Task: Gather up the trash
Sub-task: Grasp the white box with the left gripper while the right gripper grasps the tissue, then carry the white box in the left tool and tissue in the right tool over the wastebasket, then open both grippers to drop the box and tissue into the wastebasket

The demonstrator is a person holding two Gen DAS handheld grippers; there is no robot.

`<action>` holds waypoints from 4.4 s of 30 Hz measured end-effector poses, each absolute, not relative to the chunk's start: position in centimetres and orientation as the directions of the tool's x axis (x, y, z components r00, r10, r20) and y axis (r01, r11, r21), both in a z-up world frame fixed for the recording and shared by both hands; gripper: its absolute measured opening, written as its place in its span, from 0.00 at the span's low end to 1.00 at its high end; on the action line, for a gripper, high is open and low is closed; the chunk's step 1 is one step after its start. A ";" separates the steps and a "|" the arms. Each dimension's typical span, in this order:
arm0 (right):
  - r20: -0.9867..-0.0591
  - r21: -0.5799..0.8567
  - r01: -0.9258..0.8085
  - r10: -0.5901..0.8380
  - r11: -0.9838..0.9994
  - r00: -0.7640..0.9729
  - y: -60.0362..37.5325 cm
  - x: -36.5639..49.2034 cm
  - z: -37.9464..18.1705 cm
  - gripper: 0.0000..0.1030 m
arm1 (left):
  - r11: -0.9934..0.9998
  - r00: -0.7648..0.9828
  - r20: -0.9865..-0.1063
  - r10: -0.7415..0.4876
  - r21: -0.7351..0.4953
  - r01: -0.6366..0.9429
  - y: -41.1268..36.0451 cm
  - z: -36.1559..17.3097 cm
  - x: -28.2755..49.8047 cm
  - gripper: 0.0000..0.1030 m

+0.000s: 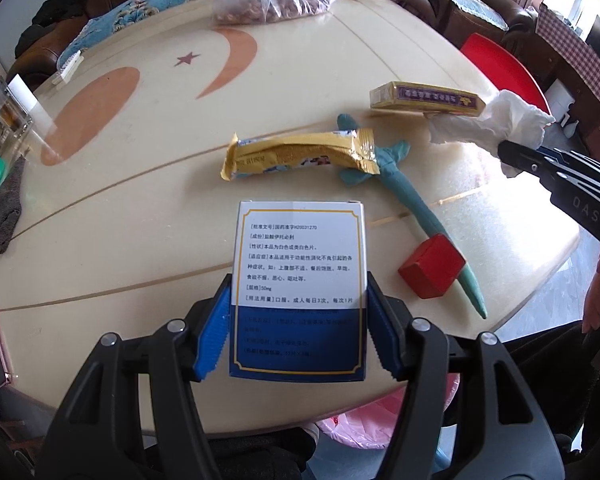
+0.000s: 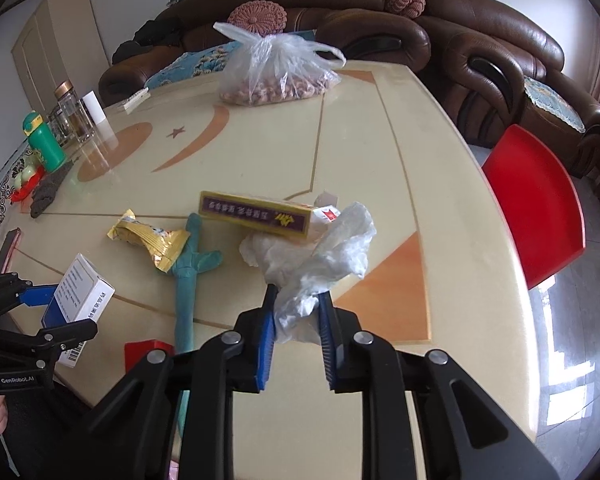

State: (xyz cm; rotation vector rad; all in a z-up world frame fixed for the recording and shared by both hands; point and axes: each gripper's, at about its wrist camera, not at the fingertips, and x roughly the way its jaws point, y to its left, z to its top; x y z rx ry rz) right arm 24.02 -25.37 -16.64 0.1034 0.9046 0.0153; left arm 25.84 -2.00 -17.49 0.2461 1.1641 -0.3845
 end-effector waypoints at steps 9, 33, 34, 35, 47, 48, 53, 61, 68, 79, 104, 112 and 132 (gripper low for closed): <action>-0.752 0.077 0.022 0.044 0.997 0.658 -24.6 21.8 -13.3 0.20 | 0.907 0.388 -0.903 -0.184 -0.004 0.420 -1.7 -14.4 24.2 0.59; -0.648 0.058 -0.052 0.077 0.997 0.758 -20.3 9.9 -4.4 0.20 | 0.892 0.523 -0.817 -0.242 0.025 0.451 -1.1 -5.6 14.9 0.59; -0.645 0.056 -0.054 0.078 0.997 0.760 -20.1 9.5 -4.1 0.20 | 0.890 0.526 -0.814 -0.245 0.026 0.456 -1.1 -5.4 14.3 0.59; -0.643 0.052 -0.060 0.079 0.997 0.761 -19.9 9.0 -3.9 0.20 | 0.889 0.530 -0.811 -0.246 0.029 0.458 -1.1 -5.3 13.9 0.59; -0.655 0.015 -0.084 0.073 0.996 0.752 -18.0 3.1 -3.8 0.20 | 0.872 0.534 -0.804 -0.261 0.042 0.488 -0.9 -5.5 8.8 0.59; -0.657 0.014 -0.084 0.072 0.996 0.751 -17.9 2.7 -3.9 0.20 | 0.870 0.531 -0.806 -0.263 0.040 0.492 -0.9 -5.7 8.4 0.59; -0.672 0.013 -0.091 0.076 0.996 0.737 -17.1 1.3 -4.9 0.20 | 0.858 0.510 -0.818 -0.265 0.041 0.512 -1.2 -6.8 7.2 0.59; -0.716 0.017 -0.102 0.083 0.995 0.693 -16.3 0.1 -7.4 0.20 | 0.839 0.478 -0.841 -0.254 0.055 0.541 -1.6 -9.0 6.2 0.59; -0.751 0.027 -0.102 0.087 0.994 0.655 -16.1 0.1 -9.5 0.20 | 0.832 0.446 -0.861 -0.243 0.052 0.553 -1.8 -11.0 6.1 0.59; -0.825 0.055 -0.109 0.107 0.992 0.555 -15.9 0.8 -14.6 0.20 | 0.812 0.369 -0.901 -0.229 0.033 0.583 -2.5 -15.5 6.3 0.59; -0.942 0.145 -0.086 0.164 0.986 0.292 -16.7 6.0 -28.0 0.20 | 0.840 0.117 -0.975 -0.187 -0.097 0.535 -3.1 -28.9 10.5 0.59; -0.953 0.185 -0.073 0.197 0.980 0.230 -16.9 7.9 -31.7 0.20 | 0.875 0.056 -0.983 -0.174 -0.128 0.467 -3.6 -32.8 11.8 0.59; -0.966 0.243 -0.060 0.247 0.968 0.071 -17.2 11.1 -39.5 0.20 | 0.880 -0.053 -0.995 -0.089 -0.104 0.464 -5.1 -39.0 13.4 0.59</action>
